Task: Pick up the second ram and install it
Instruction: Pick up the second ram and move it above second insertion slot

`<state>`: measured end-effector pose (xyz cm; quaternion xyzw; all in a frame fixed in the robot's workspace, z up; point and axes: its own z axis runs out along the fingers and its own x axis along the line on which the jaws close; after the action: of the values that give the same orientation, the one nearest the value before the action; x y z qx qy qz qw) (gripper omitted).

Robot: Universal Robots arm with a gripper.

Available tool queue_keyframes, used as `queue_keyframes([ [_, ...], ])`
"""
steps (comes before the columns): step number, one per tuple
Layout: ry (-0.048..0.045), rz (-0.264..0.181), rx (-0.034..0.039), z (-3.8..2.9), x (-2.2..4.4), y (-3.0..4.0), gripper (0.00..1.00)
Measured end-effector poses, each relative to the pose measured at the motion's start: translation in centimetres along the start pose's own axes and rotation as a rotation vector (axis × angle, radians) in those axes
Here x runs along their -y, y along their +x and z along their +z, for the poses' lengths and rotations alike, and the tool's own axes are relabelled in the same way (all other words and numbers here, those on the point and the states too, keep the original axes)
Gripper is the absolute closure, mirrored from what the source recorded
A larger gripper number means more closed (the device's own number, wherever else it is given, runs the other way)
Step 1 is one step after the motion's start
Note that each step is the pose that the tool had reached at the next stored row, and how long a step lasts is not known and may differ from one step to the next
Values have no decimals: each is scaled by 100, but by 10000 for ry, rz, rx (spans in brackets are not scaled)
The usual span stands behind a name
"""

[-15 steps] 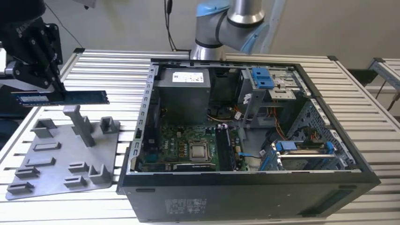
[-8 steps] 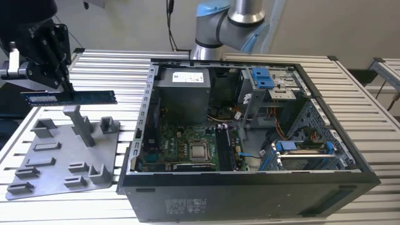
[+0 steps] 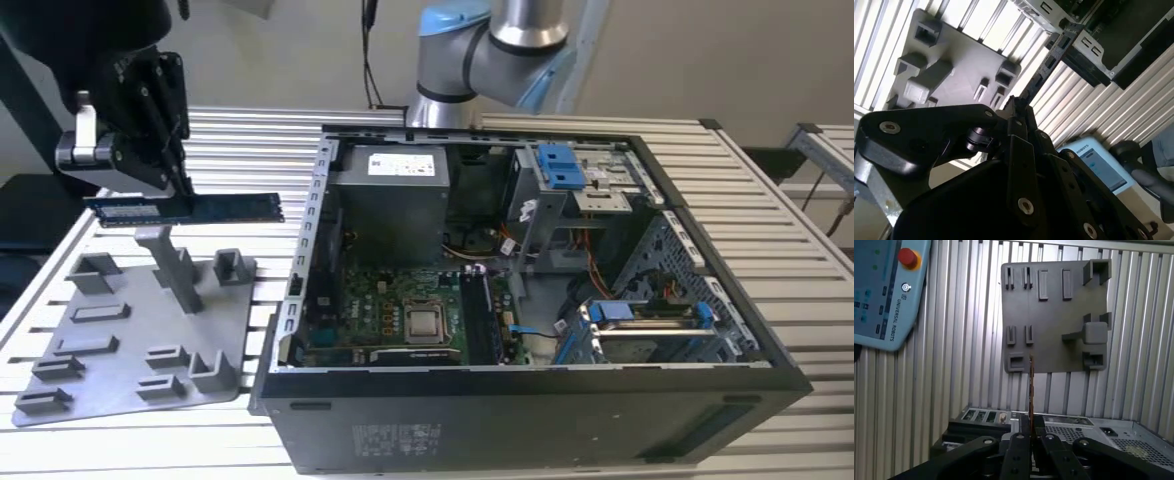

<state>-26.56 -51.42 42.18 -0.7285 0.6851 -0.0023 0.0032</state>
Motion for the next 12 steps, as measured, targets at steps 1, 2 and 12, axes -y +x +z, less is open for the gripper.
queue_keyframes([
  [1, 0, 0, 0, 0, 32, 2, 86],
  [2, -1, 0, 0, 1, 60, 3, 86],
  [12, -1, 0, 1, 3, 309, 19, 86],
])
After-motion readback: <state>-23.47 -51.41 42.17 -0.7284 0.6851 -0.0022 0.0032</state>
